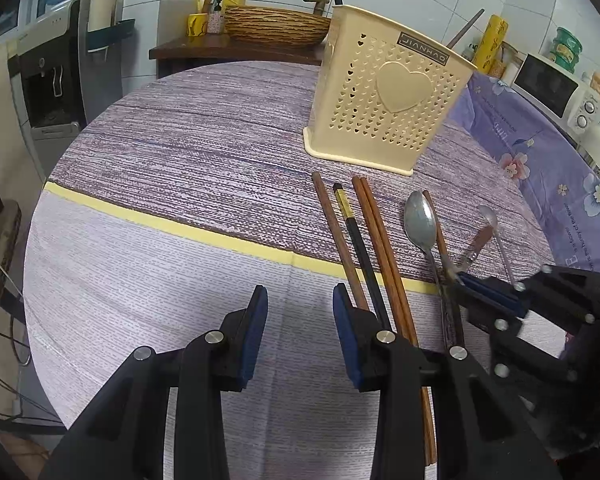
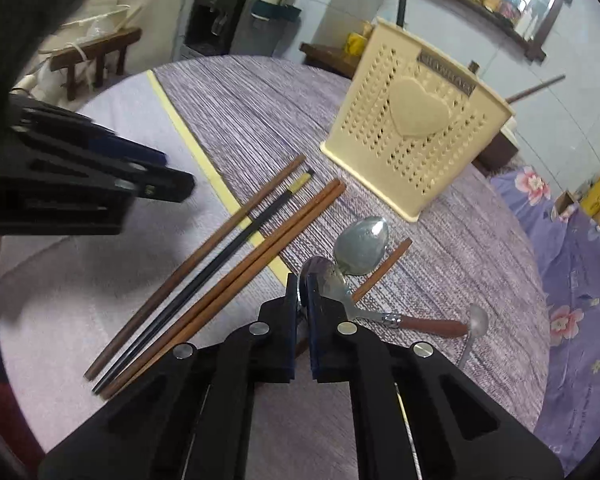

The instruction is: Organize utensils

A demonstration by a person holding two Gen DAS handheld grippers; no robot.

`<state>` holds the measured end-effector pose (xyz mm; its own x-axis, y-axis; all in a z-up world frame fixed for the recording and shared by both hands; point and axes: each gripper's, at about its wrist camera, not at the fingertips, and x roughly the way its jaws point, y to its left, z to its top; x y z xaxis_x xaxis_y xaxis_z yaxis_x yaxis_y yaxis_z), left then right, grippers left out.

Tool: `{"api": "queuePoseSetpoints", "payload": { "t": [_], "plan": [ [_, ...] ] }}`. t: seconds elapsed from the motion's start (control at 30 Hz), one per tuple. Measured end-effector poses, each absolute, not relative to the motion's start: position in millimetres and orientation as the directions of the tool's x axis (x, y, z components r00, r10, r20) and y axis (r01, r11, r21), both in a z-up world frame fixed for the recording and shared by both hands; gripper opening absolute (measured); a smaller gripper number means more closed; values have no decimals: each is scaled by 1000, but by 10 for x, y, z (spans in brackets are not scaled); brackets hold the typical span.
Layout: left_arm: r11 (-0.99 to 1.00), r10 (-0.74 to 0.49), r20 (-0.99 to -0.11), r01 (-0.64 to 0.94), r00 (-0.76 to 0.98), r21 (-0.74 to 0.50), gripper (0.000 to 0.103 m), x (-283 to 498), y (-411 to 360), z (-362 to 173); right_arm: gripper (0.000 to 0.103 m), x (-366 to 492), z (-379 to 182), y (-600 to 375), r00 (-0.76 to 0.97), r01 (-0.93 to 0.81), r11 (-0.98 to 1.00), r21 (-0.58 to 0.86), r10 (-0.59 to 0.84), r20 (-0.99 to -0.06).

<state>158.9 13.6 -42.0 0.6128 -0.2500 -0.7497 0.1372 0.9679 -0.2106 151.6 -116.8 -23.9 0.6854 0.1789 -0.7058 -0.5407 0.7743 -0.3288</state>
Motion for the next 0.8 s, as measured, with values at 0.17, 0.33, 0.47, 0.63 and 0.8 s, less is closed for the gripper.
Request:
{"api": "queuePoseSetpoints", "payload": {
  "t": [0.17, 0.33, 0.47, 0.63, 0.8],
  "plan": [
    [965, -260, -753, 154, 604, -210, 34, 1606, 55, -444, 4, 1141, -119, -1400, 669, -657, 667, -352, 301, -679],
    [964, -265, -754, 168, 601, -205, 34, 1607, -4, -438, 4, 935, -192, -1760, 612, -696, 652, -300, 322, -722],
    [964, -266, -755, 175, 599, -200, 34, 1621, -40, -441, 11, 979, -312, -1969, 580, -675, 697, -241, 299, -758],
    [964, -264, -760, 176, 594, -197, 34, 1616, -51, -456, 46, 908, -272, -2041, 585, -661, 727, -183, 348, -732],
    [964, -267, -766, 179, 585, -199, 34, 1639, -28, -452, 55, 831, -157, -2113, 614, -644, 745, -174, 367, -699]
  ]
}}
